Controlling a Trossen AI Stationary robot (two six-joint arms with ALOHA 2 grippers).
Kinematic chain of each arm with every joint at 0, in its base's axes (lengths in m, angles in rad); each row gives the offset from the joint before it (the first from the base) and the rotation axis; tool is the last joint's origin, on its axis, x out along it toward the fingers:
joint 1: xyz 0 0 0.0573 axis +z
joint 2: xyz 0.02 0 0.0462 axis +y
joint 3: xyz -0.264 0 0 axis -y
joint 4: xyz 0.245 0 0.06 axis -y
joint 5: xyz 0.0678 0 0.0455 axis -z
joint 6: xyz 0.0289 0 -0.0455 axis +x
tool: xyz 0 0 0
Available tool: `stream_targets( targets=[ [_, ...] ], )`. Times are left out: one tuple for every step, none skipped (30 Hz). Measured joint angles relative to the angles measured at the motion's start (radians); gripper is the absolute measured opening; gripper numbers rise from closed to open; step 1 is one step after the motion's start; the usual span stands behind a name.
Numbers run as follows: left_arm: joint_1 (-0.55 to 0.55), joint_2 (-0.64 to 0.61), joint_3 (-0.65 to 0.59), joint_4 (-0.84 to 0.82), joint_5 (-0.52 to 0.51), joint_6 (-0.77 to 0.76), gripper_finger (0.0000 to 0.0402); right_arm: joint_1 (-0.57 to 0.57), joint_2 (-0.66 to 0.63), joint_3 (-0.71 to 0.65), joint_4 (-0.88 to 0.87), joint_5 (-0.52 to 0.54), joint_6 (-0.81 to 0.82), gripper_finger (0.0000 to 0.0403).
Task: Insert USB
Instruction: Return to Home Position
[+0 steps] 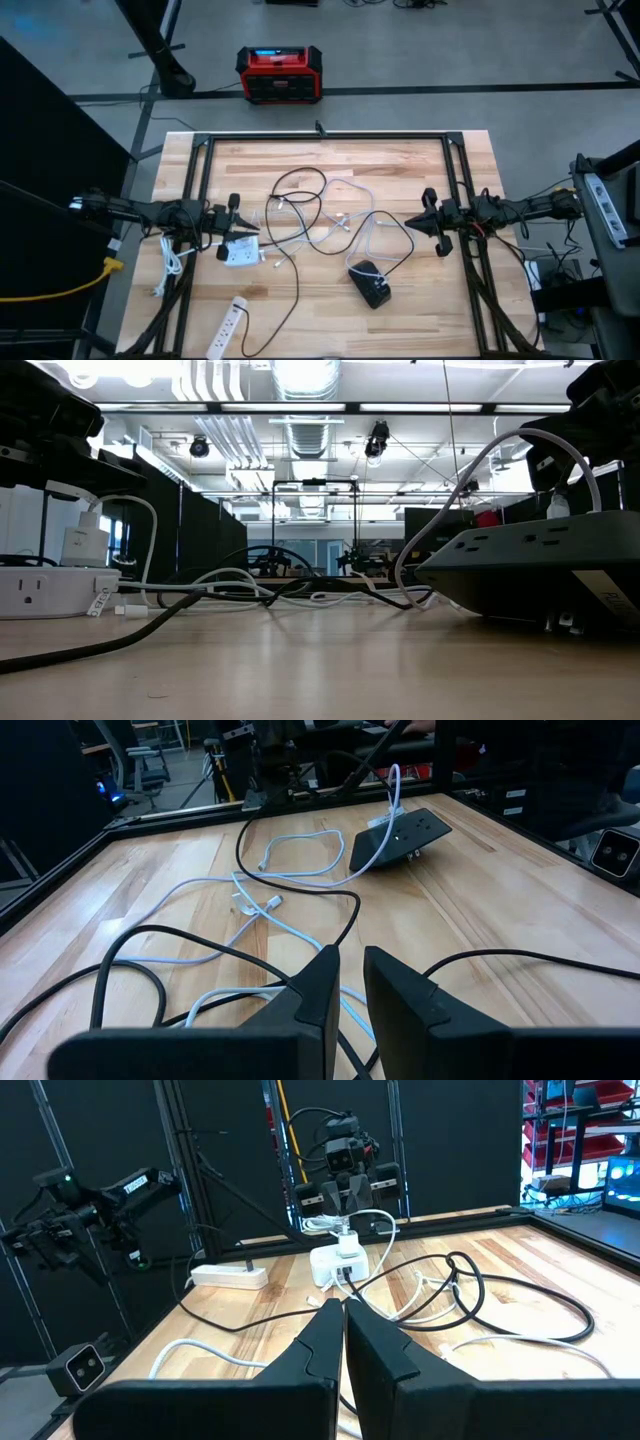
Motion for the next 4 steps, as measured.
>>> stream_targets(
  targets=[
    [0.000, 0.000, 0.000, 0.000, 0.000, 0.000, 0.0039, 0.000, 0.000, 0.000, 0.000, 0.000, 0.000, 0.0000],
    [0.000, 0.000, 0.000, 0.000, 0.000, 0.000, 0.0039, 0.000, 0.000, 0.000, 0.000, 0.000, 0.000, 0.0000],
    [0.000, 0.000, 0.000, 0.000, 0.000, 0.000, 0.0039, 0.000, 0.000, 0.000, 0.000, 0.000, 0.000, 0.0000],
    [0.000, 0.000, 0.000, 0.000, 0.000, 0.000, 0.0039, 0.000, 0.000, 0.000, 0.000, 0.000, 0.000, 0.0000]
  ],
)
